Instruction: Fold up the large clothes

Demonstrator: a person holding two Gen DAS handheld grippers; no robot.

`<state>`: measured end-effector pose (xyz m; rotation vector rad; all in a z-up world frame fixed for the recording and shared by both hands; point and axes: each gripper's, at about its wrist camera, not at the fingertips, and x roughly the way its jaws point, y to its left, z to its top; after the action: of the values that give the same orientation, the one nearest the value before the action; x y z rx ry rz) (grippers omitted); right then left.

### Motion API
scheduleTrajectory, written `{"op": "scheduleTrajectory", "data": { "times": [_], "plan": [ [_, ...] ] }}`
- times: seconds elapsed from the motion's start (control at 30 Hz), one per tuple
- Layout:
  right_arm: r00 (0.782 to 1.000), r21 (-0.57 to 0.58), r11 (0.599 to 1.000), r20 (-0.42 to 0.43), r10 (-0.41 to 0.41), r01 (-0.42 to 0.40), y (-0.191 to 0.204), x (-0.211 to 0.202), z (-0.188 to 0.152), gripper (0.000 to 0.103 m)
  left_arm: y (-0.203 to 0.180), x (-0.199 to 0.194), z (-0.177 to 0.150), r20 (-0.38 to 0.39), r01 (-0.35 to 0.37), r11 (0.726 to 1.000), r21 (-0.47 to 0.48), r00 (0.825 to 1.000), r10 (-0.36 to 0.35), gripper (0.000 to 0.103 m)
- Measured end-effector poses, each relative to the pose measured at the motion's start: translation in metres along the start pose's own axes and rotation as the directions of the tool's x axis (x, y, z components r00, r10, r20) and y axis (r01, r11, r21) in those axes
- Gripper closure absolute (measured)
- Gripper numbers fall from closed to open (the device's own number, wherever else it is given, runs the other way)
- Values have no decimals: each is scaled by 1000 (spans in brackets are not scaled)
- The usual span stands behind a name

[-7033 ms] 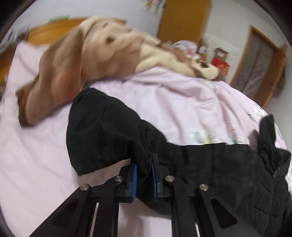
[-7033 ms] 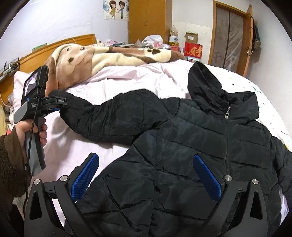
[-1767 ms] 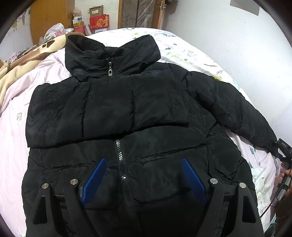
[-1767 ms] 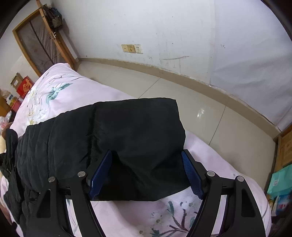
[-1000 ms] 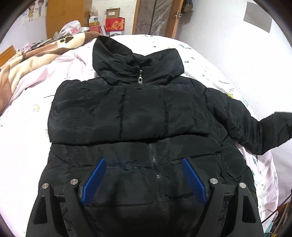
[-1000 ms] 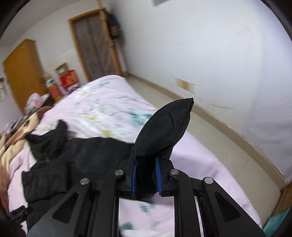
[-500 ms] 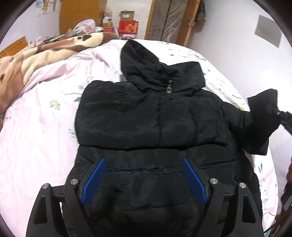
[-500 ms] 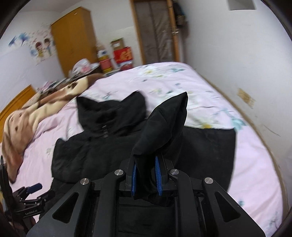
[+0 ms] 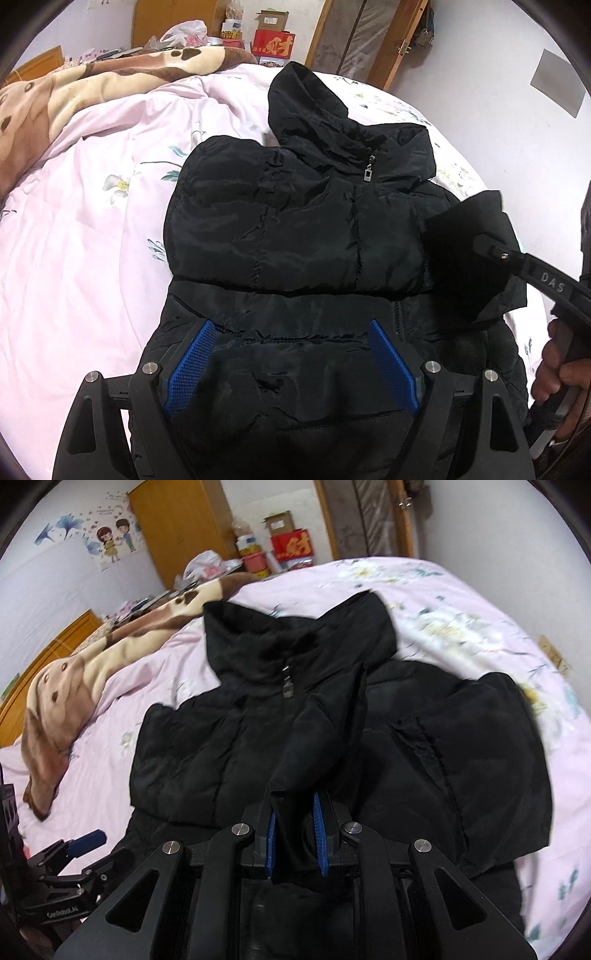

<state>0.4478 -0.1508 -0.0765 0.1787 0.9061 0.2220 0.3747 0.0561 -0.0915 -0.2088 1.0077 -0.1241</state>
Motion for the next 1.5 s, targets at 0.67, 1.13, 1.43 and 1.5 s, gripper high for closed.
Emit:
{"op": "scheduleTrajectory", "data": {
  "times": [0.67, 1.13, 1.43, 1.5],
  "plan": [
    [974, 90, 972, 79, 212, -219, -12, -35, -6, 31, -21, 21, 17, -14, 134, 988, -70, 991, -135, 17],
    [994, 134, 989, 89, -68, 55, -74, -55, -40, 31, -63, 89, 28, -73, 66, 995, -70, 995, -71, 20],
    [994, 181, 982, 83, -76, 60, -91, -55, -48, 31, -84, 62, 28, -18, 48, 997, 52, 999, -47, 92],
    [992, 186, 980, 96, -86, 67, -91, -58, -46, 31, -85, 45, 37, 22, 71, 996, 60, 997, -72, 92]
  ]
}}
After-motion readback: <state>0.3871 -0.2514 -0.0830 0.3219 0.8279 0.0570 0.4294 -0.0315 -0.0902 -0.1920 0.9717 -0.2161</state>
